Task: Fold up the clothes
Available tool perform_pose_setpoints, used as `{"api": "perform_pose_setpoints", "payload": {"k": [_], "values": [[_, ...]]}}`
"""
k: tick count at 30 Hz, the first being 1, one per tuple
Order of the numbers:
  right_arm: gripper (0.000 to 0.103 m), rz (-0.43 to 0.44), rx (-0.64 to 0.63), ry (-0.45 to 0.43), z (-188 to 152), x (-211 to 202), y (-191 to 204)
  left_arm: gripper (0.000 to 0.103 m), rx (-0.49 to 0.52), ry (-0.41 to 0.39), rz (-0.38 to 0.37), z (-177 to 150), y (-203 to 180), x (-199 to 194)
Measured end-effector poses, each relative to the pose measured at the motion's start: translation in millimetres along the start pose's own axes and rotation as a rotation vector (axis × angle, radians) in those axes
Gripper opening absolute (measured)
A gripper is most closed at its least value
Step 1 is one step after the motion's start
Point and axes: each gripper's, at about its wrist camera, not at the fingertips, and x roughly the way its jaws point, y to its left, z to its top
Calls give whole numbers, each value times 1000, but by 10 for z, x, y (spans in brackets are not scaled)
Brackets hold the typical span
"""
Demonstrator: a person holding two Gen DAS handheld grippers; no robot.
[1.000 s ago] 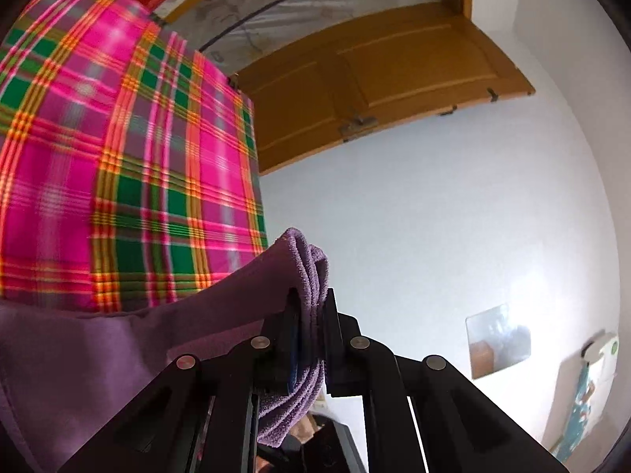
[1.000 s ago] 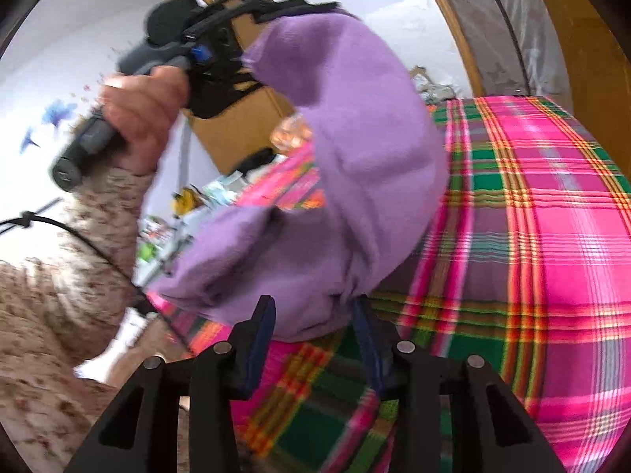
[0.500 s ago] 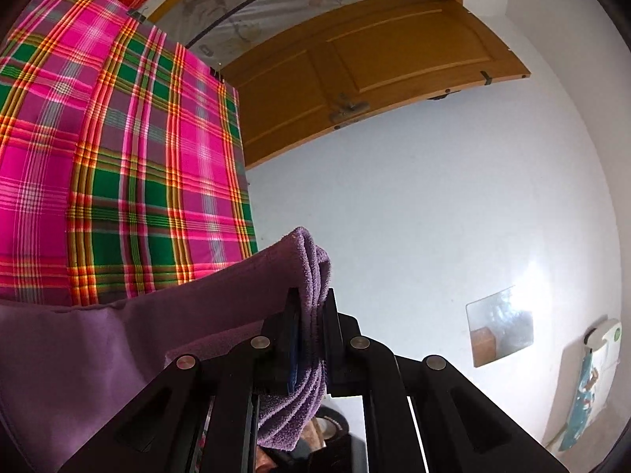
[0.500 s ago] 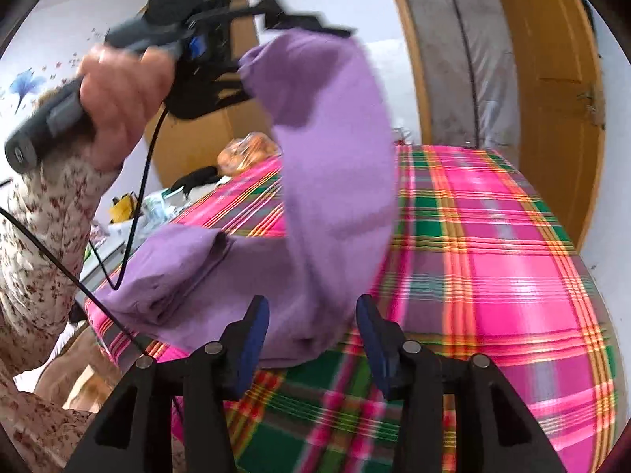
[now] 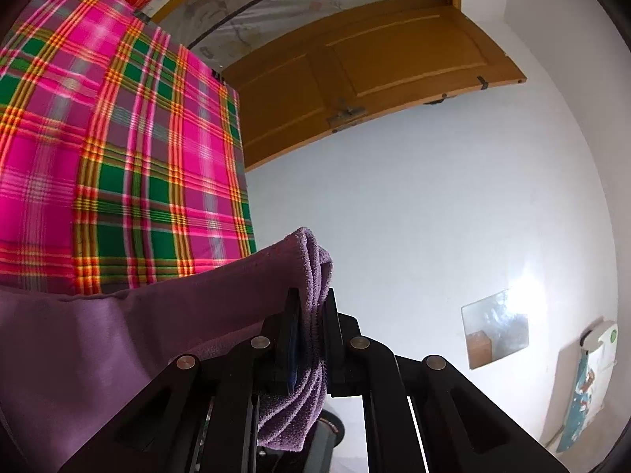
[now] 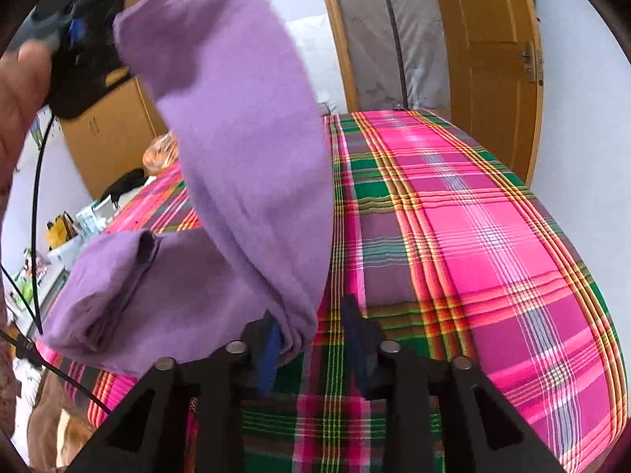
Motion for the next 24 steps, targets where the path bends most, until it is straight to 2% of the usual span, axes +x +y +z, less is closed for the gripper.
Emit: {"api": "perform_pose_setpoints", "payload": {"k": [2,5,15,24], "values": [[18,-11,2,-19,-9,-50,-32,9,-14,-13,2,-24,75,-77],[12,-5,12,-27,-24,-55,-121,9,-50,-44,1,-81,237,-229],[10,4,18,19,-90,23,-208,9,-212,-127,26,-438,977,-589],[10,-13,-64,28,-110,17,-196,9,-360,-140,87,-688,1560,-672]]}}
